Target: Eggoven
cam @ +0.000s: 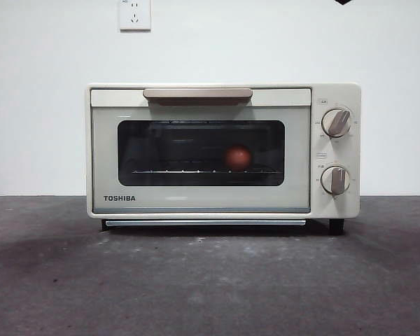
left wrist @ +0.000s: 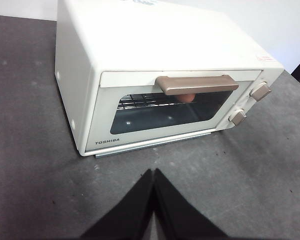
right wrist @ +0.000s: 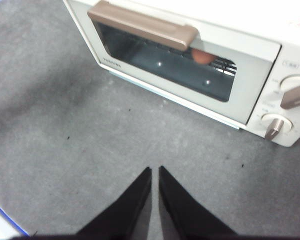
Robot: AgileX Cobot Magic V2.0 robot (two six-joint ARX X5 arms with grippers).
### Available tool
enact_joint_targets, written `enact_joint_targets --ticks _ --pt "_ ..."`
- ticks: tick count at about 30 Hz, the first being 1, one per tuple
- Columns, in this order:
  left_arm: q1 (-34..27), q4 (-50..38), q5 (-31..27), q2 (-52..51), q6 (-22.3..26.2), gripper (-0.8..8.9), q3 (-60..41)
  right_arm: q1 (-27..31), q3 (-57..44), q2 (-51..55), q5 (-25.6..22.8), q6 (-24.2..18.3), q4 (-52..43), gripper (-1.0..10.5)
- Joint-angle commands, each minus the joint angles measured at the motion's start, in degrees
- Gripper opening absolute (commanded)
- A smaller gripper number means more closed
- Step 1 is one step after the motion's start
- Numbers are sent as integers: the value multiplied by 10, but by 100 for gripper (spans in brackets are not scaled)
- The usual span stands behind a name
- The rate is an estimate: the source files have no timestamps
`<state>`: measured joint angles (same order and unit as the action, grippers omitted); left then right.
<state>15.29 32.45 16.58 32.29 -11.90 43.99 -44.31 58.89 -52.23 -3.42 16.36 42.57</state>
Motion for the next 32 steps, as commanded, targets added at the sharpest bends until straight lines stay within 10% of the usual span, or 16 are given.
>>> enact_joint_targets --ticks 1,20,26,32 --pt "2 -7 -1 2 7 7 10 -6 10 -5 -3 2 -6 7" --pt "2 -8 -1 2 11 7 10 -5 10 0 -27 1 -6 7" --pt "-22 -67 -4 -20 151 8 0 -5 10 0 -27 1 -6 7" --pt "-101 -239 -38 -79 179 8 -81 -5 10 0 -27 1 -6 7"
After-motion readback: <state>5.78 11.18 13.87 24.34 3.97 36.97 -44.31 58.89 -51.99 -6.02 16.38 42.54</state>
